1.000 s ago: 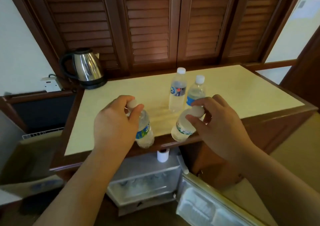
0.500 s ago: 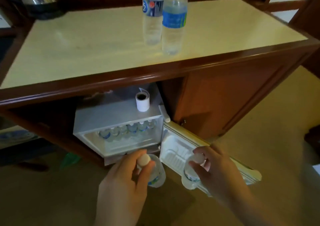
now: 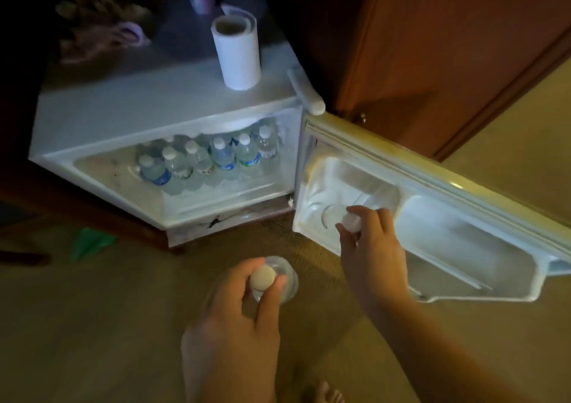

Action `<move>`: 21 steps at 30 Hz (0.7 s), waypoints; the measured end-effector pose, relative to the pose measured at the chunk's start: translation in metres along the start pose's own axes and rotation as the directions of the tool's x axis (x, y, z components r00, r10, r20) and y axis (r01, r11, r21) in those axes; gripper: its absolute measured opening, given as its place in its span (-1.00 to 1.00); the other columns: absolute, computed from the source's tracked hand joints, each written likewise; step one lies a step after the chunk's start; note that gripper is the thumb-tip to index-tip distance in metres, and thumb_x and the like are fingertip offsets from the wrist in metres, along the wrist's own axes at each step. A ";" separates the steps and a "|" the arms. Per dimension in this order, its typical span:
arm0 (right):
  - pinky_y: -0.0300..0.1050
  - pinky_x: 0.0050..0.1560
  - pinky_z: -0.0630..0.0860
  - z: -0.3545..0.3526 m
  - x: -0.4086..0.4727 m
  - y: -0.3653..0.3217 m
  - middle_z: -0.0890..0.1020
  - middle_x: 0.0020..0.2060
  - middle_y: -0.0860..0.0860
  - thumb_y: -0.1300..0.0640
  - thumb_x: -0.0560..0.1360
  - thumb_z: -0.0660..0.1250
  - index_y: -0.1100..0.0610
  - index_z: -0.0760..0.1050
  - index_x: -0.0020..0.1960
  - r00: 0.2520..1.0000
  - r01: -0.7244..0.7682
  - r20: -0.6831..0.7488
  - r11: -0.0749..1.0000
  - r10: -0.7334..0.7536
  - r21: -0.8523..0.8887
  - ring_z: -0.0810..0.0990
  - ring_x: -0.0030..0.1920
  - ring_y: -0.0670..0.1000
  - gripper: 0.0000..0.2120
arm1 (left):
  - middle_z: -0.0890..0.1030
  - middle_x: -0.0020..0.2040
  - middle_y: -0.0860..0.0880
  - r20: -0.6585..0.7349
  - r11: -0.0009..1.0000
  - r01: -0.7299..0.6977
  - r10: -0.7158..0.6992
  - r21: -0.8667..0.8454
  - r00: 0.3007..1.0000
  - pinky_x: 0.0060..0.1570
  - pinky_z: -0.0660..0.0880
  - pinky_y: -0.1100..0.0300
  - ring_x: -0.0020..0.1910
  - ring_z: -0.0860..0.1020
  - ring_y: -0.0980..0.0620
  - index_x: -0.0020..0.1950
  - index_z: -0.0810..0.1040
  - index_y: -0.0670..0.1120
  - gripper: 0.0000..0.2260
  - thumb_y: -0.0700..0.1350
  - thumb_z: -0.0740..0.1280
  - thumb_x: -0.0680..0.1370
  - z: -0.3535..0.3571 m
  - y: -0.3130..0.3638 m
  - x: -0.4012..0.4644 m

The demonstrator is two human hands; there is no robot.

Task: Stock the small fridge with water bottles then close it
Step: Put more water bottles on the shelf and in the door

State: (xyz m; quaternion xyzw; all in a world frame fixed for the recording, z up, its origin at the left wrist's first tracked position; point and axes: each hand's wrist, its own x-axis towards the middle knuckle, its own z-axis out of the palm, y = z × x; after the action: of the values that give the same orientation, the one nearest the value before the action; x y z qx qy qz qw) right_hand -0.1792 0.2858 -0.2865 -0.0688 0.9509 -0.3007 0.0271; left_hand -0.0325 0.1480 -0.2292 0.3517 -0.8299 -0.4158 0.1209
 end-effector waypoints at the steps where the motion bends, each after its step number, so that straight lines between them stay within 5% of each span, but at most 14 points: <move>1: -0.06 -0.11 0.55 0.013 0.002 0.006 0.49 0.27 0.03 0.07 0.65 0.35 0.06 0.47 0.37 1.000 0.012 -0.001 0.999 -0.012 -0.030 0.65 0.01 0.15 -0.70 | 0.68 -0.02 0.27 -0.001 1.000 0.000 0.000 0.014 1.000 -0.08 0.63 0.16 -0.03 0.65 0.24 0.13 0.50 0.39 -0.75 0.29 0.42 0.49 0.008 -0.011 0.001; 4: -0.13 -0.12 0.44 0.046 0.003 0.025 0.50 0.25 0.07 0.12 0.66 0.33 0.08 0.47 0.38 0.999 0.029 -0.012 0.998 -0.030 -0.061 0.64 0.00 0.17 -0.70 | 0.67 0.04 0.22 0.035 0.999 0.019 -0.020 0.033 0.999 -0.08 0.67 -0.01 0.00 0.65 0.16 0.11 0.45 0.45 -0.76 0.25 0.40 0.48 0.026 -0.031 0.007; 10: -0.01 -0.11 0.53 0.085 0.000 0.072 0.44 0.34 0.09 0.22 0.64 0.33 0.08 0.42 0.43 0.999 -0.012 0.032 0.994 0.016 -0.112 0.64 0.06 0.21 -0.63 | 0.66 0.06 0.19 0.109 0.998 0.033 -0.040 0.058 0.993 -0.11 0.65 0.07 0.02 0.64 0.18 0.21 0.46 0.28 -0.71 0.23 0.38 0.53 0.053 -0.056 0.009; 18: 0.07 -0.33 0.61 0.094 -0.014 0.120 0.54 0.13 0.17 0.29 0.59 0.40 0.20 0.52 0.27 0.987 0.086 -0.129 0.992 -0.097 -0.089 0.61 -0.18 0.23 -0.73 | 0.65 0.12 0.21 0.184 0.997 0.073 -0.068 -0.022 0.981 -0.02 0.68 0.02 0.10 0.62 0.25 0.22 0.50 0.25 -0.73 0.16 0.41 0.54 0.085 -0.059 -0.004; 21: 0.06 -0.26 0.61 0.086 -0.020 0.137 0.54 0.15 0.15 0.26 0.59 0.41 0.16 0.52 0.28 0.986 -0.022 -0.168 1.000 0.019 -0.014 0.63 -0.12 0.23 -0.72 | 0.66 0.11 0.19 0.224 0.999 0.019 -0.009 -0.041 0.975 -0.07 0.69 0.04 0.09 0.64 0.25 0.21 0.54 0.19 -0.75 0.13 0.41 0.55 0.096 -0.055 -0.002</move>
State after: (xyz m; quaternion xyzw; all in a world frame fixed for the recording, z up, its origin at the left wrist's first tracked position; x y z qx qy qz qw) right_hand -0.1671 0.3505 -0.4356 -0.0336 0.9527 -0.2977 -0.0505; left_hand -0.0517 0.1852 -0.3313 0.3058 -0.8268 -0.4711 0.0311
